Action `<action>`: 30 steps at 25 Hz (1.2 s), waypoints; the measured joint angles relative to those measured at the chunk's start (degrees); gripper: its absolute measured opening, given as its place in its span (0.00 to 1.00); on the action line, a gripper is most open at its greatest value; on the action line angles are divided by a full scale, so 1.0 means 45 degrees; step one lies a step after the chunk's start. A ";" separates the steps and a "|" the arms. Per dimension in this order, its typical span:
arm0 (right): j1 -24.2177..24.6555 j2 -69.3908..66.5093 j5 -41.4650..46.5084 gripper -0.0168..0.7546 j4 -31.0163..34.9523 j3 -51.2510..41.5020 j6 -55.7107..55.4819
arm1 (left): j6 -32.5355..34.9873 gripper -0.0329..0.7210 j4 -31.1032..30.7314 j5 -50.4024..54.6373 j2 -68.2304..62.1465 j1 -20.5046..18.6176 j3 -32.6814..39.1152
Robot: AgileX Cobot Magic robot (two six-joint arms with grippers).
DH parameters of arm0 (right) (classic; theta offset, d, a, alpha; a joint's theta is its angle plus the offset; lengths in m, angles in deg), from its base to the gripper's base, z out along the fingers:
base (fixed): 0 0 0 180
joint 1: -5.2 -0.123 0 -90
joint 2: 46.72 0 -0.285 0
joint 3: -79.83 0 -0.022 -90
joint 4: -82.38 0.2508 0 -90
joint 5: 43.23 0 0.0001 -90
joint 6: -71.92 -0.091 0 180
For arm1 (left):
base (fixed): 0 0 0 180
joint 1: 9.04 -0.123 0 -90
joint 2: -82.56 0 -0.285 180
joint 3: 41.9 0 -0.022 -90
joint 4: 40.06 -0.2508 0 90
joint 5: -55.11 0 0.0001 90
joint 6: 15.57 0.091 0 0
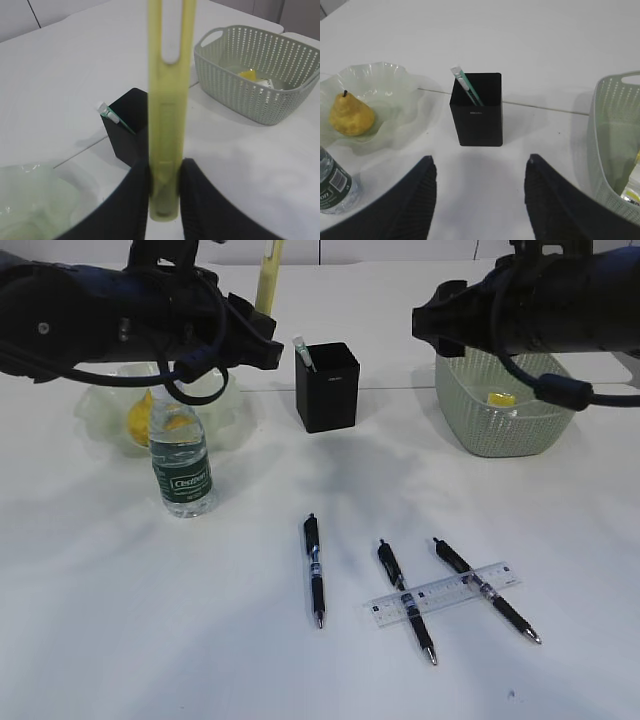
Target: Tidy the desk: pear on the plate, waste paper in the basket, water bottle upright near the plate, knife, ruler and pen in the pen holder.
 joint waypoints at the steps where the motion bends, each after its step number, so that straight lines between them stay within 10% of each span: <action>1: 0.0000 0.0000 -0.0067 0.57 0.0091 0.0000 0.0000 | 0.0000 0.21 0.0000 -0.0120 -0.0029 0.0000 0.0000; 30: -0.2029 0.0468 -0.2673 0.56 0.0790 0.0000 0.0000 | 0.0000 0.21 0.0041 -0.1183 -0.0468 0.0000 0.0000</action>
